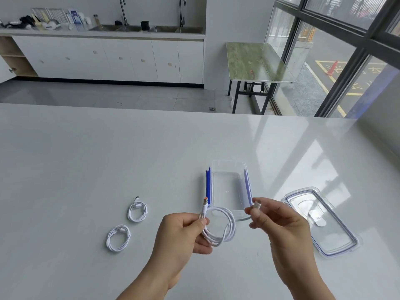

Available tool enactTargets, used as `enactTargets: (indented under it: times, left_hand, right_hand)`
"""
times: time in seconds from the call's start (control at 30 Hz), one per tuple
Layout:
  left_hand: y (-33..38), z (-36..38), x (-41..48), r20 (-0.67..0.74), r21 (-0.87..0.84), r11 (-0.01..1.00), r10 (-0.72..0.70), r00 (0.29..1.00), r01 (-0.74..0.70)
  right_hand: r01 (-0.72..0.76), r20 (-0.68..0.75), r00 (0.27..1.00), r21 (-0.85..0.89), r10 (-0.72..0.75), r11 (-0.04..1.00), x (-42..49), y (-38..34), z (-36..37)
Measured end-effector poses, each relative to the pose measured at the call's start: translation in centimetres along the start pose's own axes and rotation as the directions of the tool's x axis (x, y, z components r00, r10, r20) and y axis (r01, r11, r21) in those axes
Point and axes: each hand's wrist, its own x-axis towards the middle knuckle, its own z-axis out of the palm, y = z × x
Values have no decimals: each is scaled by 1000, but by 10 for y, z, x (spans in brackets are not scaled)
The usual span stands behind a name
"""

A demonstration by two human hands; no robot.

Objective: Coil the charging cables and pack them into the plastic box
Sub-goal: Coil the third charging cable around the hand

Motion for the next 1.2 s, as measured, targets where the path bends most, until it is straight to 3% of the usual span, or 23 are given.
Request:
enactTargets:
  times: [0.1,0.17,0.23,0.3,0.4,0.57,0.67,0.8,0.87,0.97,1.03,1.1,1.2]
  left_hand:
    - [-1,1,2,-57,169,985,58,997,-47]
    - [-1,2,5,-76,269,959,108,991,-84]
    - [1,2,7,-86,354,927,160,983,-120]
    - [3,3,7,-84,423,892,213,973,-159]
    - [3,7,5,-68,498,835,307,949,-235]
    - [-7,12,3,4,582,711,484,875,-396]
    - [-11,13,1,43,590,687,497,867,-424]
    - [-15,12,4,65,543,746,420,905,-385]
    - [-12,11,4,60,489,807,348,935,-332]
    - [-6,8,4,56,376,901,210,976,-216]
    - [-2,6,4,53,287,949,119,991,-129]
    - [0,6,5,50,211,975,63,997,-73]
    - [-1,4,8,40,167,985,36,999,-42]
  right_hand:
    - [226,147,971,-315,-187,922,-3,-2,0]
    - [450,356,886,-498,-298,741,-2,-3,0]
    - [557,478,825,-600,-301,574,-1,-2,4]
    - [496,441,865,-676,-240,545,-2,0,13]
    - [337,316,937,-696,-152,634,-3,7,26]
    - [171,153,985,-749,-84,640,4,13,34]
    - [98,121,993,-788,-4,608,9,14,32]
    - [100,192,974,-842,122,531,16,22,28]
    - [58,211,965,-750,155,659,16,25,28]
    - [-202,165,948,-353,273,914,18,21,25]
    - [-387,213,895,-71,393,920,21,18,22]
    - [-524,279,837,158,471,837,22,16,21]
    - [-531,253,842,241,476,812,22,19,21]
